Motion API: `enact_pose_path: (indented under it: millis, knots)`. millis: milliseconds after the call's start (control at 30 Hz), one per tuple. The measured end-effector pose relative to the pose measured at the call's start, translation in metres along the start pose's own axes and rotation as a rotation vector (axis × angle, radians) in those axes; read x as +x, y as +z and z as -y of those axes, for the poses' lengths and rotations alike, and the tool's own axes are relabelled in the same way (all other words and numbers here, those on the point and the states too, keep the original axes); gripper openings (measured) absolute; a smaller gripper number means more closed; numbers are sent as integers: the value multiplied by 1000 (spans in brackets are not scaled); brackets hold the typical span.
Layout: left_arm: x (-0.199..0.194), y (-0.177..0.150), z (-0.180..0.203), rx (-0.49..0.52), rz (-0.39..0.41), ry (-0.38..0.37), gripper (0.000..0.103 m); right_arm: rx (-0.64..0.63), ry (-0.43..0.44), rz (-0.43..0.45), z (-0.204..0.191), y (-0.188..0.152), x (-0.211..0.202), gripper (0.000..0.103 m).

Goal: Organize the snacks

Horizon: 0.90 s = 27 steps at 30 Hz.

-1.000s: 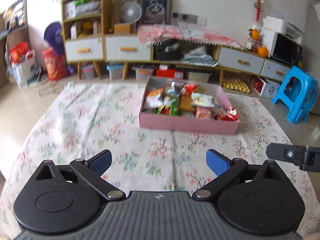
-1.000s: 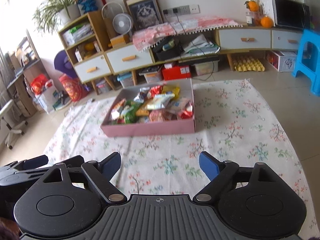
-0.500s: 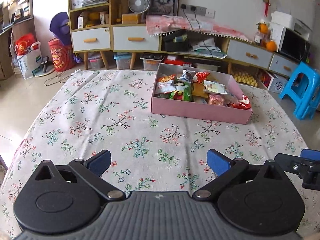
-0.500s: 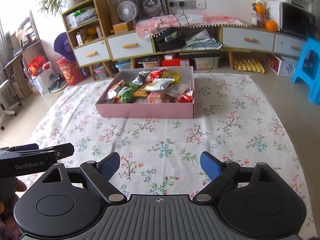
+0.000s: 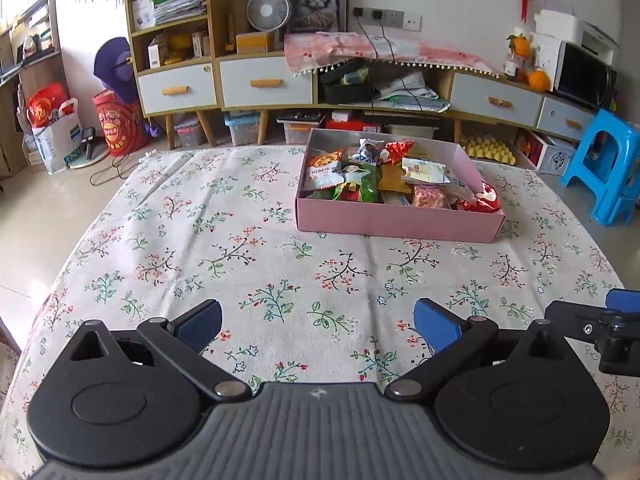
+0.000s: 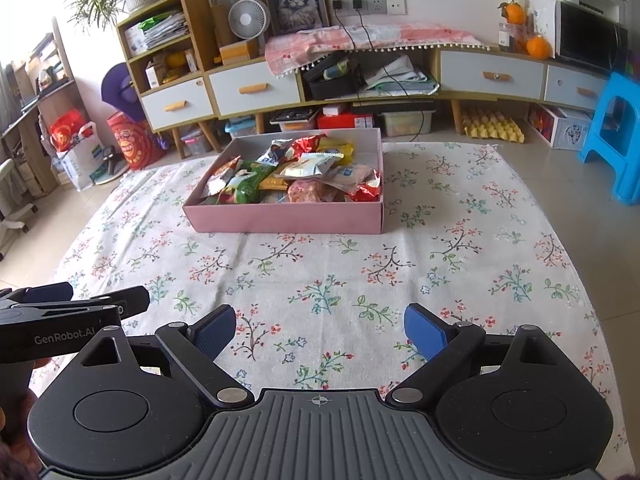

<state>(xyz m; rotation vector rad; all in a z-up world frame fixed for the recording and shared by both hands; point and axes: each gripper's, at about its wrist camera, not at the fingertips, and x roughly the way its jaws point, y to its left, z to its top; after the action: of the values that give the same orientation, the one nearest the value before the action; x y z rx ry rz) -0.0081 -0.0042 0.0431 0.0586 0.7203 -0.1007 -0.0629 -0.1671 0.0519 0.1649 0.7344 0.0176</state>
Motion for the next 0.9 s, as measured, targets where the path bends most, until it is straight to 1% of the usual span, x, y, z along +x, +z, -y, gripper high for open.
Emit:
enact_pose_path:
  millis: [900]
  knots:
    - [3, 2, 6, 35, -3, -21, 102, -22, -5, -33, -8, -5, 7, 93]
